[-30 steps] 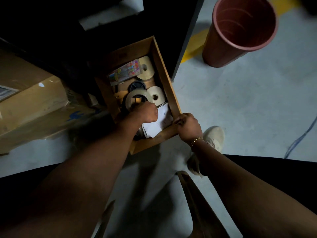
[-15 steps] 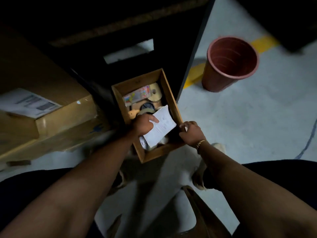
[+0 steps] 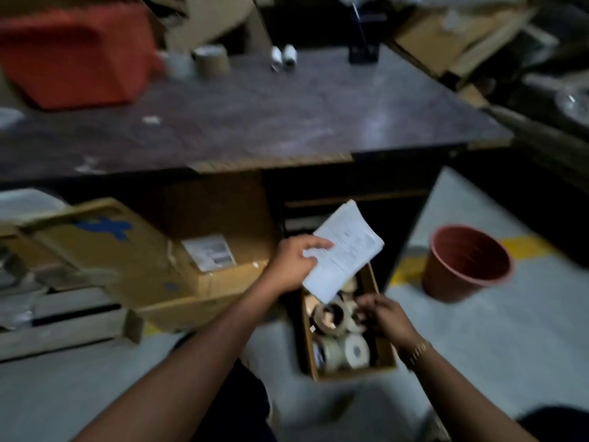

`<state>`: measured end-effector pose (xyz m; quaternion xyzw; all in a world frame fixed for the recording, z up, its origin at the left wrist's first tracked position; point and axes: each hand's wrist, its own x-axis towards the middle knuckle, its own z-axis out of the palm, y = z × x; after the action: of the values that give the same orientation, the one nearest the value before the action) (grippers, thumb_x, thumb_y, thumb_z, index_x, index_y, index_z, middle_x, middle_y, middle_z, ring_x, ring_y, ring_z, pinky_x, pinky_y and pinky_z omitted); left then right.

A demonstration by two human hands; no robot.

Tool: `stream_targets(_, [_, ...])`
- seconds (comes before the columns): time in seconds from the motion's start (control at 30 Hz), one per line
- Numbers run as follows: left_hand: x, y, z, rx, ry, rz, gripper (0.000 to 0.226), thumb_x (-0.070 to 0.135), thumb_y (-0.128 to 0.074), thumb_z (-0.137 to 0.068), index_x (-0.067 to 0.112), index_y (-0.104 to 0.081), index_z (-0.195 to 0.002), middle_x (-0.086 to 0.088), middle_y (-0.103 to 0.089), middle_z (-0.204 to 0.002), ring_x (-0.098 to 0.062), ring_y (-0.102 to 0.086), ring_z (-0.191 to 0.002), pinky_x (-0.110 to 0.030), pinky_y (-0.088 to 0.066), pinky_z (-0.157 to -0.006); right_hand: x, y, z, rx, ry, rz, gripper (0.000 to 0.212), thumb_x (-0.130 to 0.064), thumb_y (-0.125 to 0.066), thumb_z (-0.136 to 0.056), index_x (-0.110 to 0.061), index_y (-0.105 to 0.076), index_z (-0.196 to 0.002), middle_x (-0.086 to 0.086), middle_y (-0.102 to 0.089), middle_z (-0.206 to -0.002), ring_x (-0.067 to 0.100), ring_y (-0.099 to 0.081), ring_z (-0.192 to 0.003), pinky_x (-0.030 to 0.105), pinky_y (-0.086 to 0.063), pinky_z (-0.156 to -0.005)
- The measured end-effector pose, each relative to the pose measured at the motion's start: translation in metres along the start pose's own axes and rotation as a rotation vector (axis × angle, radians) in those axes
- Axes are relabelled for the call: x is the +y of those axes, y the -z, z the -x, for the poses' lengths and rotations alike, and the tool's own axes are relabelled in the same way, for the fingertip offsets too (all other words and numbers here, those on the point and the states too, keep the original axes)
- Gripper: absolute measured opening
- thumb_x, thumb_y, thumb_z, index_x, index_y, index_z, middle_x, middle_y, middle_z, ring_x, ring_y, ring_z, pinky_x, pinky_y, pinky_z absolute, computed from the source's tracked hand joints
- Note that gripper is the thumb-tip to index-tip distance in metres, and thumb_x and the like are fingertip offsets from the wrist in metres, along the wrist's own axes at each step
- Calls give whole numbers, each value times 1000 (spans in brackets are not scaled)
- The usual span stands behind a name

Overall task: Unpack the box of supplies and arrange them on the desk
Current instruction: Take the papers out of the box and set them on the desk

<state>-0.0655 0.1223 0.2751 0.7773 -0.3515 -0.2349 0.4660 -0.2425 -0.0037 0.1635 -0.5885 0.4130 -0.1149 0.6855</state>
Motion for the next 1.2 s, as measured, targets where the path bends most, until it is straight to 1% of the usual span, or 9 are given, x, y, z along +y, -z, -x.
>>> stream_targets(0.17, [57,89,28,64,-121,131,52,-17,-47,-75,14,-76,-105,11,-66,-99,5,-62,-78,-14,-48,-65,-68,-40,23,26,411,154,17,-13,-63,-94,-19,-73,-81,8,-73,-81,27,-68,-76,38,-51,-70])
stream_targets(0.3, [91,164,17,274,-165,308,52,-20,-47,-76,8,-69,-114,-4,-68,-103,-6,-65,-77,-17,-52,-69,-179,-96,50,-77,767,97,15,-11,-61,-95,-15,-67,-82,13,-71,-78,15,-64,-64,18,-49,-56])
stream_targets(0.53, [86,260,-26,561,97,89,40,-13,-51,-78,1,-68,-112,-8,-64,-100,-12,-57,-77,-12,-45,-59,-273,-157,46,59,1102,599,14,-36,-59,-91,-24,-66,-93,-5,-68,-85,15,-64,-75,43,-56,-68])
stream_targets(0.6, [76,270,-33,480,180,-115,36,-4,-52,-83,5,-68,-114,-11,-66,-108,-22,-63,-95,-18,-51,-79,-286,-170,45,64,1122,750,18,-36,-59,-91,-24,-64,-103,-7,-66,-98,15,-62,-88,41,-55,-75])
stream_targets(0.67, [73,272,-32,308,322,-400,39,8,-49,-90,14,-61,-127,-15,-56,-136,-36,-46,-131,-44,-35,-113,-289,-176,40,54,1121,826,24,-38,-59,-90,-25,-62,-109,-8,-64,-108,14,-58,-100,44,-53,-85])
stream_targets(0.77, [76,275,-29,277,396,-629,58,13,-53,-85,35,-48,-138,-12,-20,-159,-42,-9,-146,-59,-6,-117,-279,-174,39,68,1141,824,24,-37,-59,-91,-26,-61,-111,-8,-62,-112,14,-54,-107,47,-48,-92])
stream_targets(0.97, [68,215,-7,676,-282,-713,33,33,-57,-84,31,-63,-117,3,-55,-126,-25,-45,-121,-43,-35,-96,-242,-130,48,90,1158,640,13,-27,-60,-90,-20,-65,-99,-4,-63,-95,16,-61,-90,42,-53,-78])
stream_targets(1.1, [54,128,4,560,-655,-654,22,31,-54,-90,18,-66,-104,-1,-63,-101,-23,-56,-98,-38,-46,-82,-199,-80,35,159,1003,558,9,-23,-61,-89,-19,-68,-94,-7,-67,-83,9,-62,-78,33,-52,-74])
stream_targets(1.2, [21,59,-4,356,-682,-645,20,31,-52,-91,19,-65,-100,1,-63,-98,-20,-60,-93,-35,-49,-74,-150,-43,2,156,792,533,8,-21,-60,-87,-22,-67,-91,-9,-67,-80,8,-63,-74,35,-53,-74])
